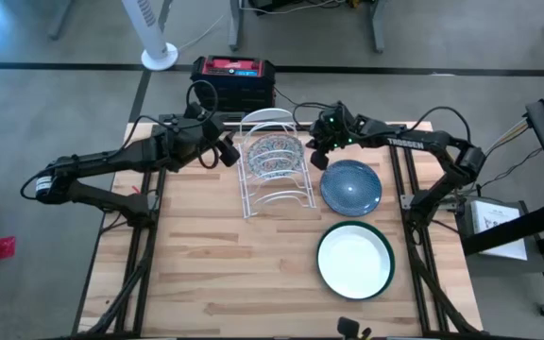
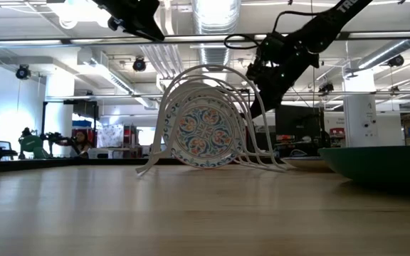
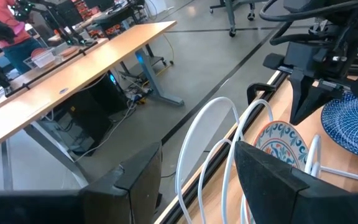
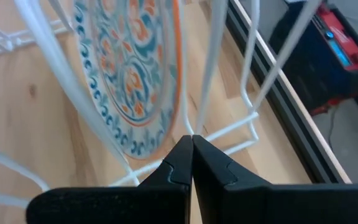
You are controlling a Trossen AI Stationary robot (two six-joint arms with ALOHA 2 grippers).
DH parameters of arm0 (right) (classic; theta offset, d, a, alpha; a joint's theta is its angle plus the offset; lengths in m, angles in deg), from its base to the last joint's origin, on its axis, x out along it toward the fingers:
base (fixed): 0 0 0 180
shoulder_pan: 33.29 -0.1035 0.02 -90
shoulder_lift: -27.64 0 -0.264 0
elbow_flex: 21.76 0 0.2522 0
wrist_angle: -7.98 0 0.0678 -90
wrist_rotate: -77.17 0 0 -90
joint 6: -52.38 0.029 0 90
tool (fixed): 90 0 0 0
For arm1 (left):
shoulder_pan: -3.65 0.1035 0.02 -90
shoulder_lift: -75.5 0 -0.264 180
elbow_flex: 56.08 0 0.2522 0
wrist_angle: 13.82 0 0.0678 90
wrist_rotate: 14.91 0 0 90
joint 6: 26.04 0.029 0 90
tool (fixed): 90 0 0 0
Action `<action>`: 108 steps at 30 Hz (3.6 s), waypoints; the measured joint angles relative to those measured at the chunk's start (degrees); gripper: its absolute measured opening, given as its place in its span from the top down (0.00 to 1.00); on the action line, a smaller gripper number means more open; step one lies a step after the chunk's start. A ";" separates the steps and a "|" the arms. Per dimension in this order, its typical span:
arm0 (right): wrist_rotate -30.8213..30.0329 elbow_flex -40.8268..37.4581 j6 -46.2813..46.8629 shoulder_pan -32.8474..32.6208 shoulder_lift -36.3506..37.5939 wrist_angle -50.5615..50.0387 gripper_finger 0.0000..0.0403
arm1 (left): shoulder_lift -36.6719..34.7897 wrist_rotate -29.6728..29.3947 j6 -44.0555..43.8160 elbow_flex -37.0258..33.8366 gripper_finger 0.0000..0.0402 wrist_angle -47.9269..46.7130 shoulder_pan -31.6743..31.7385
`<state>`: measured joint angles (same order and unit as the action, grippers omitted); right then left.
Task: Sort dishes
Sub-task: Put the blue patterned plate into the dish rack
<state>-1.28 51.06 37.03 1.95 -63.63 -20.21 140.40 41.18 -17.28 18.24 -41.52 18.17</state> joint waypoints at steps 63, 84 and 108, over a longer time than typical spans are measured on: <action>-13.91 -12.83 27.33 3.41 23.61 -43.00 0.49 | 0.00 1.99 -9.13 0.00 0.52 -8.72 -8.22; -22.19 -18.12 31.41 7.50 14.93 -34.69 0.45 | 0.00 1.99 -9.13 0.00 0.52 -9.26 -8.20; -8.17 -18.82 22.86 15.86 9.86 -30.60 0.46 | 0.00 1.99 -9.13 -0.33 0.52 -11.13 -8.15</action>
<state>-9.45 32.25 59.89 17.81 -53.77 -50.81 140.40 43.17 -26.41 17.91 -52.64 10.02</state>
